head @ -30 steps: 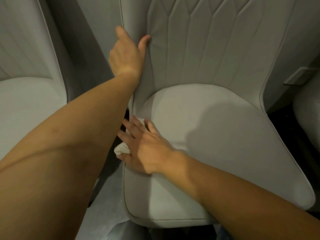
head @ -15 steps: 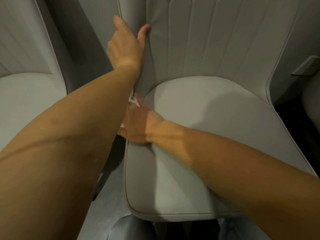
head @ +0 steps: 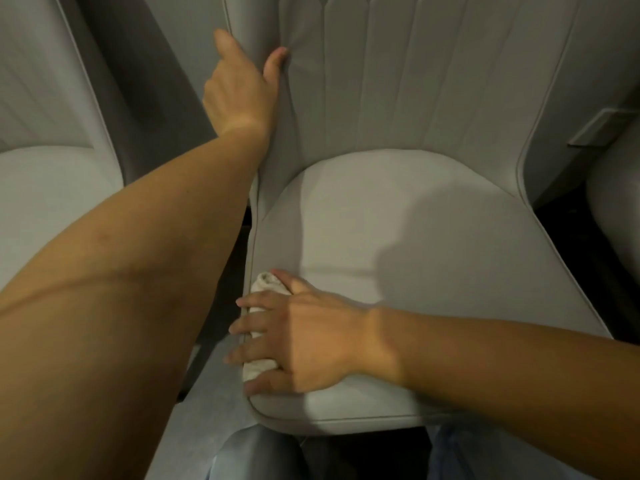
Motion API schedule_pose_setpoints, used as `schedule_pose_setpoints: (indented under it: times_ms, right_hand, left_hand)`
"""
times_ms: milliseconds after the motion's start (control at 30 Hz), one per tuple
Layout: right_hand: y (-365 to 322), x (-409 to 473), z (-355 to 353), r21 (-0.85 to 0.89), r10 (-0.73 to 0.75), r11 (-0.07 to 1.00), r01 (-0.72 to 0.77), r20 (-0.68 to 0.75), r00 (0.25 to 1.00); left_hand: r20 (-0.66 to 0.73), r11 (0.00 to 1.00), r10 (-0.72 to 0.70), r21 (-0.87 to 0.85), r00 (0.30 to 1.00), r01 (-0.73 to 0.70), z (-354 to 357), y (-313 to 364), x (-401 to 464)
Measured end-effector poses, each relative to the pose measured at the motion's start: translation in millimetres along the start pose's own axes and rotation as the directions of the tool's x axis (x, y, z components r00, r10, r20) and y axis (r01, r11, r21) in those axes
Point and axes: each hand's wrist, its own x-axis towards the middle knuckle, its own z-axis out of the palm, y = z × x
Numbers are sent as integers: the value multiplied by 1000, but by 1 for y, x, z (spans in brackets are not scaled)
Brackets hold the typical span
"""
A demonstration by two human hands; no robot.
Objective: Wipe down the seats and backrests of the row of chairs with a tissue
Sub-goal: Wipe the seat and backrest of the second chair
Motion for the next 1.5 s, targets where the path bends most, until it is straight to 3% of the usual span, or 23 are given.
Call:
schedule_pose_setpoints:
  times_ms: [100, 200, 333, 433, 533, 700, 867, 933, 1100, 1233, 1333, 1500]
  right_hand:
    - [15, 8, 3, -49, 33, 998, -36, -45, 998]
    - [62, 19, -5, -113, 217, 966, -231, -124, 968]
    - [142, -5, -10, 8, 574, 814, -581, -165, 802]
    - [165, -39, 1, 109, 714, 698, -707, -172, 679]
    - [140, -56, 15, 152, 725, 686, -712, -232, 649]
    - [57, -88, 27, 89, 524, 848, -523, -289, 801]
    - [16, -148, 47, 29, 482, 873, -487, -206, 852]
    - [26, -165, 48, 40, 553, 830, -556, -185, 812]
    - [87, -168, 47, 113, 780, 621, -776, -194, 595]
    - [136, -146, 41, 212, 856, 510, -834, -223, 467]
    - [158, -131, 36, 235, 873, 478, -846, -231, 429]
    - [179, -127, 29, 253, 861, 500, -828, -242, 446]
  left_hand:
    - [-9, 1000, -7, 2, 1000, 7, 2, -1, 1]
    - [-10, 1000, -14, 16, 1000, 14, 2, 0, 1]
    - [-12, 1000, -9, 28, 1000, 9, 2, -1, 1]
    - [-9, 999, -23, 32, 1000, 23, 2, 0, 0]
    - [8, 999, -42, 25, 999, 42, 2, 0, 0]
    - [19, 998, -46, 37, 999, 45, 2, 0, 1]
    - [51, 997, -60, 49, 997, 57, -5, 3, 2]
    - [84, 997, -61, 59, 995, 56, -9, 6, 1]
    - [239, 993, -93, 94, 966, 72, -25, 9, -1]
    - [371, 980, -181, 141, 911, 138, -38, 10, -33]
    - [465, 977, -191, 177, 865, 121, -44, 3, -95]
    - [646, 930, -97, 330, 757, -163, -43, 3, -181]
